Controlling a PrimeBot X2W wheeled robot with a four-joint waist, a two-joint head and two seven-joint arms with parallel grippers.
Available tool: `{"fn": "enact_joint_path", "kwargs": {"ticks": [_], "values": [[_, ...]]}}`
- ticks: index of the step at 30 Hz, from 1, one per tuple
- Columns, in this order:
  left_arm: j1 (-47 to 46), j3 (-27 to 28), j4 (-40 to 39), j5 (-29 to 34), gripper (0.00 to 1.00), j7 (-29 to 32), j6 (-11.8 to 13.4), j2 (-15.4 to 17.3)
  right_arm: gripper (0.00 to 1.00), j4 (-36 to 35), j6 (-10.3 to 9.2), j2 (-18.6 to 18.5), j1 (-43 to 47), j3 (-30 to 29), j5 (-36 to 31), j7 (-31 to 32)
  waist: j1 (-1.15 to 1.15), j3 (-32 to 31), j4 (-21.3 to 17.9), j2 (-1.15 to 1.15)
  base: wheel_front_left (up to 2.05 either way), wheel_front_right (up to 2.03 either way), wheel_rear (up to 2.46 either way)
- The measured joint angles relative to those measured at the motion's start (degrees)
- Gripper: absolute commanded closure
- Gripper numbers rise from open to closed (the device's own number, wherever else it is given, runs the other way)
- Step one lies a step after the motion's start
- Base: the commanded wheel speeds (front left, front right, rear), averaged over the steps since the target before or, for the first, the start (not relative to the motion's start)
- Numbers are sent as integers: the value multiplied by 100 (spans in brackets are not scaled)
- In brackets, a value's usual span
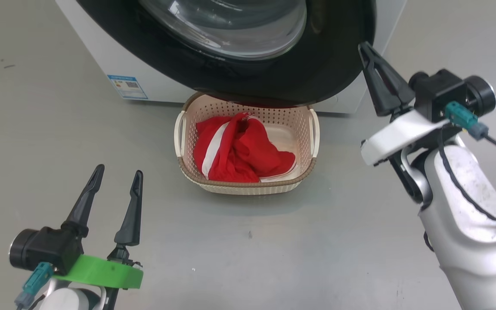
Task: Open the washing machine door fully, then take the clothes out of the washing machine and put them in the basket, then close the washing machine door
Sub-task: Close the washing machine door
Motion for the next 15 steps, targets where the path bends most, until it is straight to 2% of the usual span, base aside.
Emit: {"fn": "enact_joint_path", "kwargs": {"ticks": [15], "values": [[-369, -13, 42, 25, 0, -45, -85, -80, 100, 928, 129, 129, -1286, -69, 414, 315, 0, 496, 330, 0, 0, 0, 0]]}}
